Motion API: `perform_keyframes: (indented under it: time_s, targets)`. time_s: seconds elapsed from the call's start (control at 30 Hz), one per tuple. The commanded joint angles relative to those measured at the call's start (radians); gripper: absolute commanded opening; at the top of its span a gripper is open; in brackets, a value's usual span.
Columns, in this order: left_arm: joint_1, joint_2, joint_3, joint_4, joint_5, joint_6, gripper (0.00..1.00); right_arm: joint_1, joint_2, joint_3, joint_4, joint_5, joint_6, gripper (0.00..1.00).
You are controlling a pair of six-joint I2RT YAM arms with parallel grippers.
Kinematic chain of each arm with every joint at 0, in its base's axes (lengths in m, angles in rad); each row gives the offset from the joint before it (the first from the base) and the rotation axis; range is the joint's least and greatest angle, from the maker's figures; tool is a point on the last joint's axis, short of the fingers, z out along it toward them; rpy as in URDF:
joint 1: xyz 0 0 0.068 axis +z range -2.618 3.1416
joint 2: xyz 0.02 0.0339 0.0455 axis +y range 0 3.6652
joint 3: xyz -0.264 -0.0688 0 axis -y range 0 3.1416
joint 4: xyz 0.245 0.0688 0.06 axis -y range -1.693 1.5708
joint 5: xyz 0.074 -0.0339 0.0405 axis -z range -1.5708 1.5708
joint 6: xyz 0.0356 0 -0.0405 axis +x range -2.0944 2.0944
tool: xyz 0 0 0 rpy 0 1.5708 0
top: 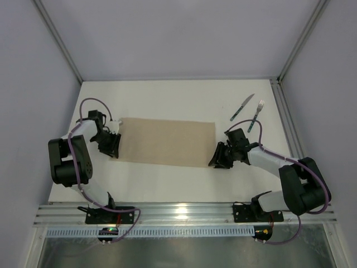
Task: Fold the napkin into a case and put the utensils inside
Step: Pick up the rectangle-folded napkin from the center of the board, then fold the rectangle-folded napkin at the center of the board.
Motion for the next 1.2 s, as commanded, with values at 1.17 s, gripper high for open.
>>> perform_keyframes:
  time_s: [1.17]
  targets:
    - [0.041, 0.082, 0.056, 0.000, 0.030, -0.111, 0.32, 0.438, 0.675, 1.063, -0.305, 0.194, -0.278, 0.04]
